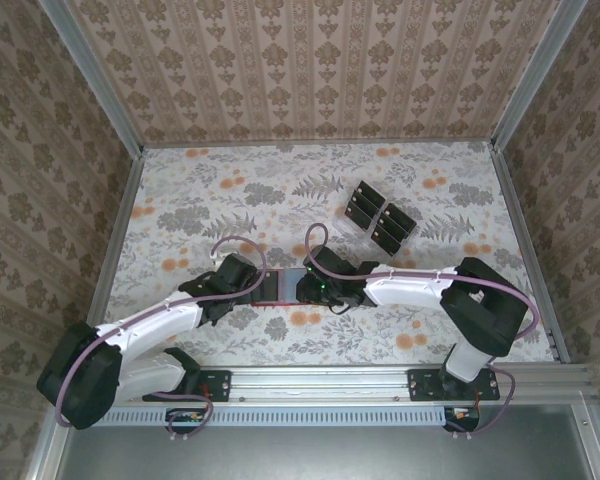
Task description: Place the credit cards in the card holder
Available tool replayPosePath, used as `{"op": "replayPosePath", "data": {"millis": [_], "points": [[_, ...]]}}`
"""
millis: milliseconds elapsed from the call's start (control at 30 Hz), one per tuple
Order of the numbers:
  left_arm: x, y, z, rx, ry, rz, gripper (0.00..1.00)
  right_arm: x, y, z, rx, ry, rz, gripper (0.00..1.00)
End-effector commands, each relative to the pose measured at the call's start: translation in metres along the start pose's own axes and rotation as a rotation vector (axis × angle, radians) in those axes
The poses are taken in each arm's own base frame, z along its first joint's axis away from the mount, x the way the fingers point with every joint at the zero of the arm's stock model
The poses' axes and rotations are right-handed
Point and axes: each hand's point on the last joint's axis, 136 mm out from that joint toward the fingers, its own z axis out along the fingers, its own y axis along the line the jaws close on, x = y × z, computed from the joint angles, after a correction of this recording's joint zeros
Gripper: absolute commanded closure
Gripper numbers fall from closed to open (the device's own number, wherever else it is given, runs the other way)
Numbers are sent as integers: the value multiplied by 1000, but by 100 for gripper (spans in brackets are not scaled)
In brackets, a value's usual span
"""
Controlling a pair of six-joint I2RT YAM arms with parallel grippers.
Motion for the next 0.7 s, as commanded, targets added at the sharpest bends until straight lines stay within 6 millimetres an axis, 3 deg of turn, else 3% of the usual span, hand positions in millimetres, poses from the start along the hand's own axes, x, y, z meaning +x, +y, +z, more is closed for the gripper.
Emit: {"op": "replayPosePath", "data": {"millis": [0,667], "points": [[6,2,5,-8,22,2,0,-3,-1,4,8,-24,11,67],[6,1,7,-5,25,-1,0,1,3,20,-2,14,7,70]]}}
